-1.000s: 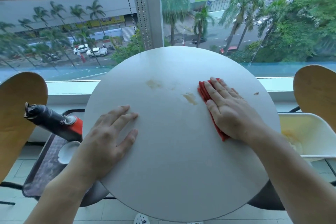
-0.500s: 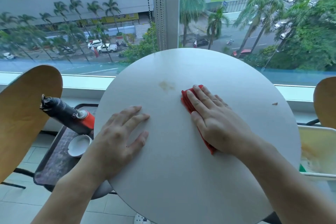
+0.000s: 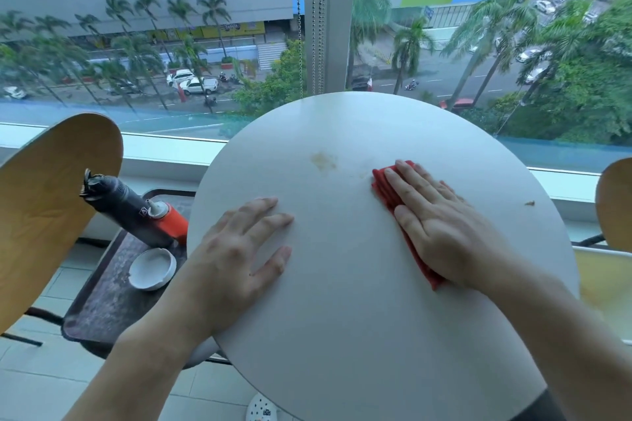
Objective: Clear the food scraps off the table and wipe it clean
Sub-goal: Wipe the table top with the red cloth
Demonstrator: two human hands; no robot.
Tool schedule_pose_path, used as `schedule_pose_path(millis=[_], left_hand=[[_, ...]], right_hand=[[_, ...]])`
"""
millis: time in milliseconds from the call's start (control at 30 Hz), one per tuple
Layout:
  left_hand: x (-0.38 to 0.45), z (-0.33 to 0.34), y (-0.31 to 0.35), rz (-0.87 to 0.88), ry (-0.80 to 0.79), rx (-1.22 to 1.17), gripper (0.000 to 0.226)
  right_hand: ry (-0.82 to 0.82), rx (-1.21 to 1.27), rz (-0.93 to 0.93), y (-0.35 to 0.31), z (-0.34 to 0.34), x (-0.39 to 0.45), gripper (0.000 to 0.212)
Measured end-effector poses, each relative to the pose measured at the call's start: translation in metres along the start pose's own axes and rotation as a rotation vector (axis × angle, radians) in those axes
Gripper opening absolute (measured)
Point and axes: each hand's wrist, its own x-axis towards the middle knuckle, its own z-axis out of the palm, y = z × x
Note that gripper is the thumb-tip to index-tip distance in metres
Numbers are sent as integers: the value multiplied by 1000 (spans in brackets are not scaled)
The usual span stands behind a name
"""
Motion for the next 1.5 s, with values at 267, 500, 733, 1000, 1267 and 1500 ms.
schedule_pose_path(millis=[267, 500, 733, 1000, 1267, 1500], left_hand=[[0, 0, 0, -9, -2, -10, 52], [0, -2, 1, -9, -17, -14, 54], [0, -1, -1, 5, -17, 3, 52], [1, -2, 0, 6, -18, -18, 53], [8, -20, -16, -74, 106, 4, 52], [12, -31, -47, -190, 45, 43, 67]], right_hand=[[28, 12, -6, -27, 7, 57, 59], [46, 1, -125, -67, 21, 60, 60], [12, 5, -130, -58, 17, 18, 57], [23, 13, -48, -37, 9, 37, 57], [30, 4, -18, -47, 11, 93, 59], [33, -2, -101, -88, 20, 109, 59]])
